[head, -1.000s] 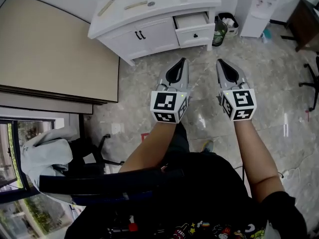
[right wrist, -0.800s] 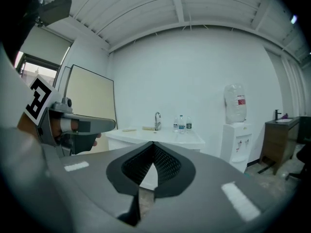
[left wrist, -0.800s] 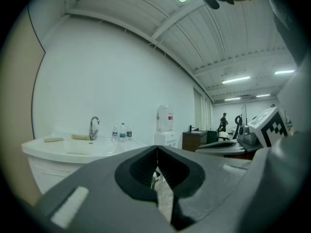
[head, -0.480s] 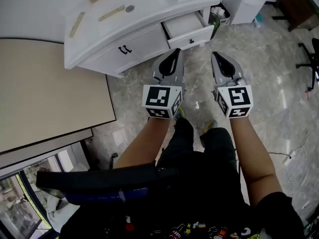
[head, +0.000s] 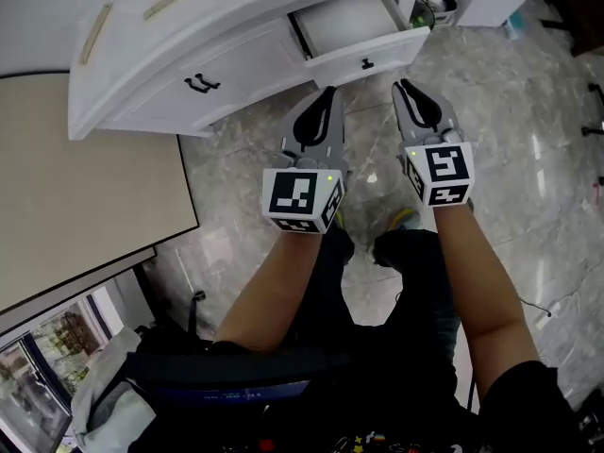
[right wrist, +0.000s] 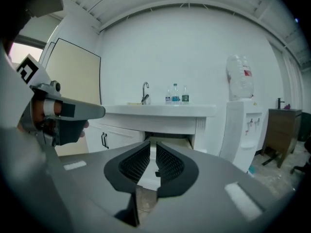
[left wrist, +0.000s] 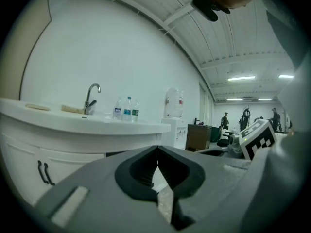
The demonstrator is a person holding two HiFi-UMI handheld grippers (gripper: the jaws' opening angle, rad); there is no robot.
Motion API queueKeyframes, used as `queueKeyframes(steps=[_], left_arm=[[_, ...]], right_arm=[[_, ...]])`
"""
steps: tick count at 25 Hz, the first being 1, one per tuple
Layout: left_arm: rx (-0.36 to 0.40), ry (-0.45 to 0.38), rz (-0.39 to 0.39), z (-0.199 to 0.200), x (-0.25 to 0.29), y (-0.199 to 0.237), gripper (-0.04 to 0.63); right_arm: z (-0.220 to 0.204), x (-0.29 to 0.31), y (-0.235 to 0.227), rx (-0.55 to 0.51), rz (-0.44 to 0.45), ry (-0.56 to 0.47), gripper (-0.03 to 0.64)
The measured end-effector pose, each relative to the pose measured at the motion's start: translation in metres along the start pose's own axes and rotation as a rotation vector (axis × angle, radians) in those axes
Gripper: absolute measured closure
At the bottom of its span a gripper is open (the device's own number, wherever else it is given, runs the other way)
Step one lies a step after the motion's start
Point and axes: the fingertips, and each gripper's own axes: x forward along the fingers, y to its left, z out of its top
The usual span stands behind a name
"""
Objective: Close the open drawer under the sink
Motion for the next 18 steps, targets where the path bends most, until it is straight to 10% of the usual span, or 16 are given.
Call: queueKeyframes(steps=[9, 18], left_arm=[[0.008, -0.05, 0.006, -0.136, 0.073, 0.044, 0.595], [0.05, -0.124, 0.007, -0.178, 0.089, 0.063, 0.595]], right_arm=[[-0.146, 0.129, -0.012, 0.002, -0.001, 0.004, 0.508], [-0.164, 0.159, -0.014, -0.102, -0.098, -0.121, 0.514]])
